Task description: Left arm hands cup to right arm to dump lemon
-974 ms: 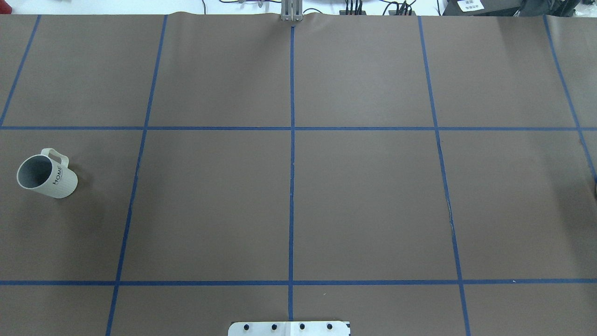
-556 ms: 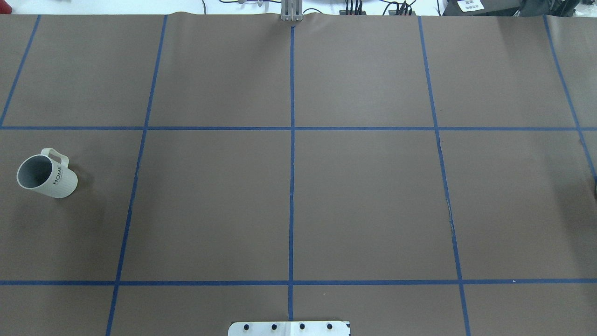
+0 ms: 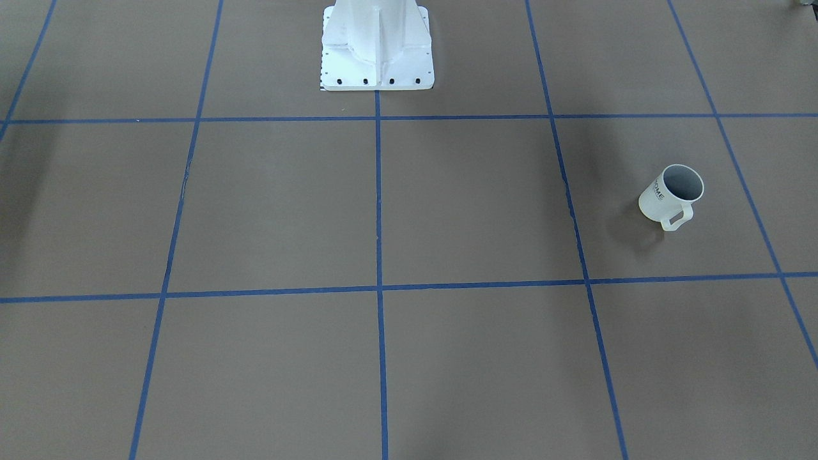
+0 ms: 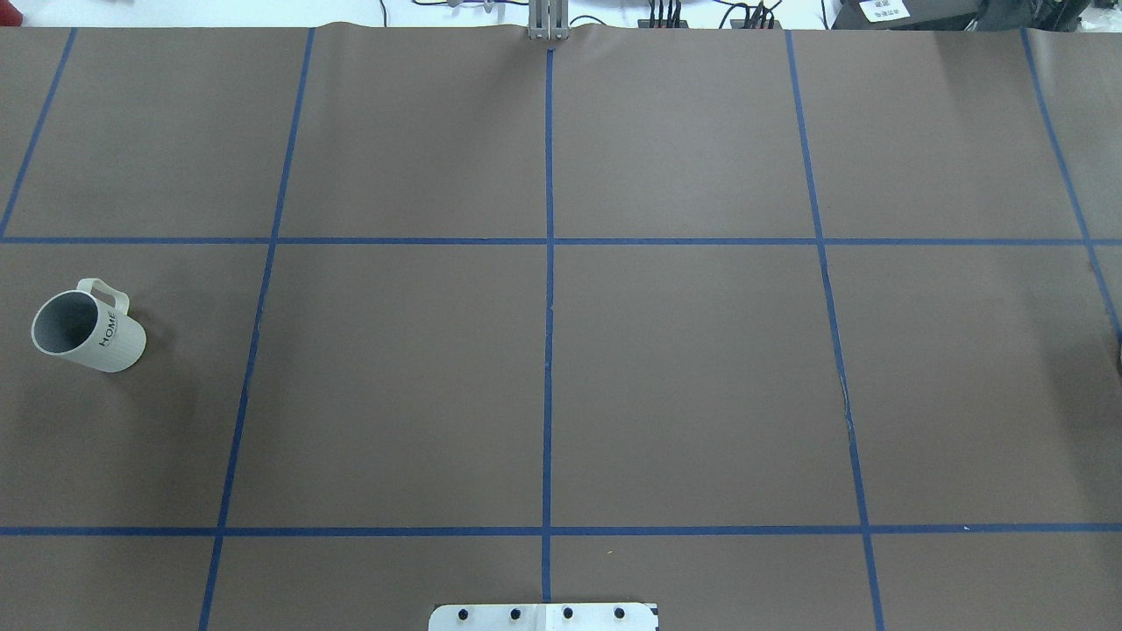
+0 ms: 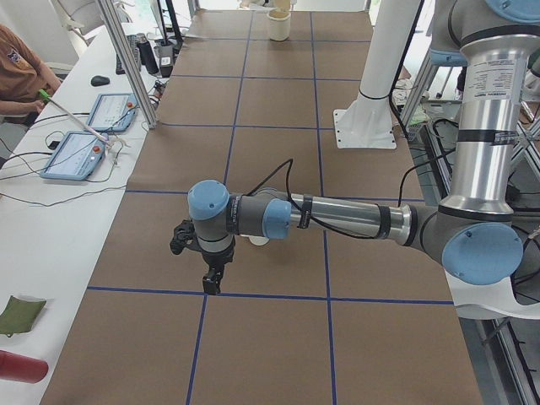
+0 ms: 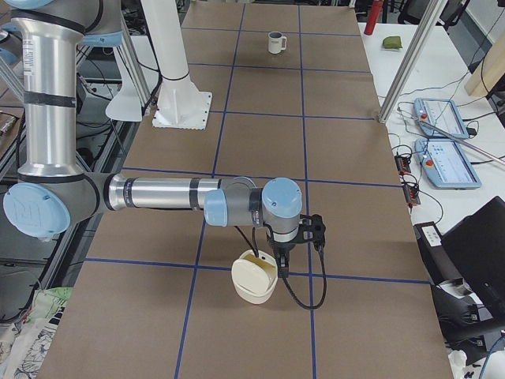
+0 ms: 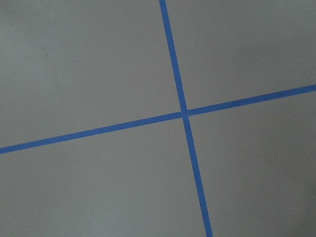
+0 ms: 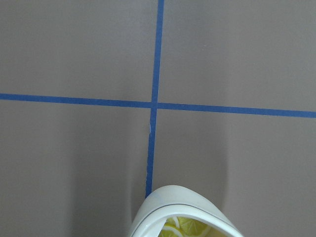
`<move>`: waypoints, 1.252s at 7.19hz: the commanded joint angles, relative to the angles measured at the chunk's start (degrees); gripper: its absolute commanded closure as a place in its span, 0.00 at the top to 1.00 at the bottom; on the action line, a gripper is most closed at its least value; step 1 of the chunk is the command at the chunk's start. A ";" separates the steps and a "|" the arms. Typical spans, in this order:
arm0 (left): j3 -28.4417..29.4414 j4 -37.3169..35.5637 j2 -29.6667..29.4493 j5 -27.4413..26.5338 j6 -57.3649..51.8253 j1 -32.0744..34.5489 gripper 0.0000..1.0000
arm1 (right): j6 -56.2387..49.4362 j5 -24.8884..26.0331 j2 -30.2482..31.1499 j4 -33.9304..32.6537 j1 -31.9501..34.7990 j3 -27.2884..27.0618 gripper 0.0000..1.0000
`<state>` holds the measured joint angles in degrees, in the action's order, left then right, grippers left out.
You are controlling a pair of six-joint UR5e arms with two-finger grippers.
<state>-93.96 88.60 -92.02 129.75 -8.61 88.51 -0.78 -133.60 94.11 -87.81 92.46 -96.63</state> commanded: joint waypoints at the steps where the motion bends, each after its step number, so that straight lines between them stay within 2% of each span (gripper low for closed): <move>1: -0.09 0.25 0.00 0.07 -0.18 0.00 1.00 | -0.01 -0.08 0.02 0.01 0.00 0.03 1.00; 5: 0.00 0.26 0.00 0.07 -0.18 0.00 1.00 | 0.07 -0.17 0.02 0.01 -0.09 0.47 1.00; 7: 0.00 0.34 0.00 0.07 -0.18 0.00 1.00 | -0.01 -2.53 0.11 -0.16 -0.09 1.26 1.00; 9: 0.00 0.26 0.00 0.07 -0.18 0.00 1.00 | -0.02 -2.72 0.11 -0.25 -0.35 1.27 1.00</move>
<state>-93.95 88.92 -92.02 129.81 -8.79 88.51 -0.78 -136.04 94.20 -88.02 92.26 -95.44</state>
